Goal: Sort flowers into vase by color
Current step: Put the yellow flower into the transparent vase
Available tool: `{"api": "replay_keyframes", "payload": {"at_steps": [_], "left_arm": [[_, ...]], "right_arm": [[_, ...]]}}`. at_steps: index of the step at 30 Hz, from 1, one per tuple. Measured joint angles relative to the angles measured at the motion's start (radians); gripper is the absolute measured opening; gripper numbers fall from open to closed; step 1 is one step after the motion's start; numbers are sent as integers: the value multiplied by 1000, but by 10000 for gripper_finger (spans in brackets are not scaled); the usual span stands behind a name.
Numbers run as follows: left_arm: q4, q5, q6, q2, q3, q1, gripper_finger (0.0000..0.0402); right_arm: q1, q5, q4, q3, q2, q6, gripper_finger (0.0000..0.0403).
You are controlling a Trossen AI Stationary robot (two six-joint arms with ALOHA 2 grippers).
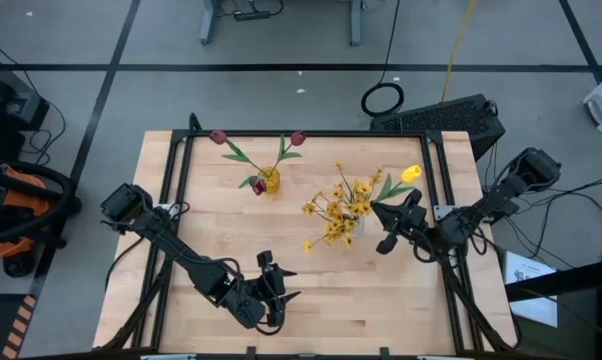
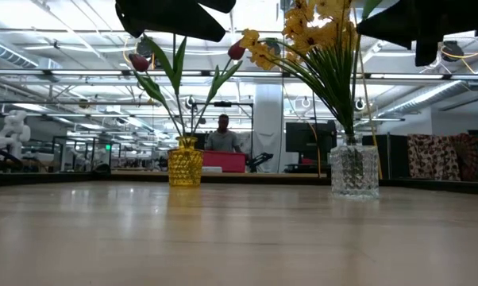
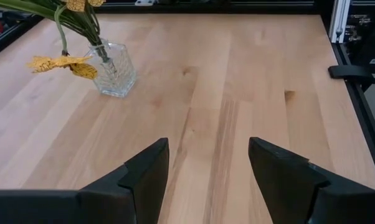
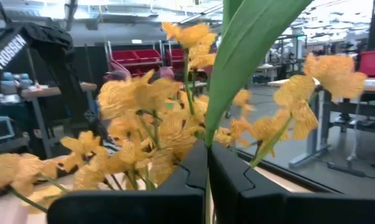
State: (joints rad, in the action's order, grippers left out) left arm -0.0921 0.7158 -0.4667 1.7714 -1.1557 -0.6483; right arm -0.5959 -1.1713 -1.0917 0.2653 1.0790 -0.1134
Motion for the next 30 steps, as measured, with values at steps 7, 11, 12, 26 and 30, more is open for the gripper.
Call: {"api": "replay_keyframes", "payload": {"at_steps": [7, 11, 12, 26, 30], "left_arm": [[0, 0, 0, 0, 0, 0, 228], [0, 0, 0, 0, 0, 0, 228], [0, 0, 0, 0, 0, 0, 228], [0, 0, -1, 0, 0, 0, 228], [0, 0, -1, 0, 0, 0, 228]], "right_arm": [[0, 21, 48, 0, 0, 22, 0], [0, 21, 115, 0, 0, 92, 0], [0, 20, 133, 0, 2, 106, 0], [1, 20, 213, 0, 35, 173, 0], [1, 20, 226, 0, 54, 224, 1]]}}
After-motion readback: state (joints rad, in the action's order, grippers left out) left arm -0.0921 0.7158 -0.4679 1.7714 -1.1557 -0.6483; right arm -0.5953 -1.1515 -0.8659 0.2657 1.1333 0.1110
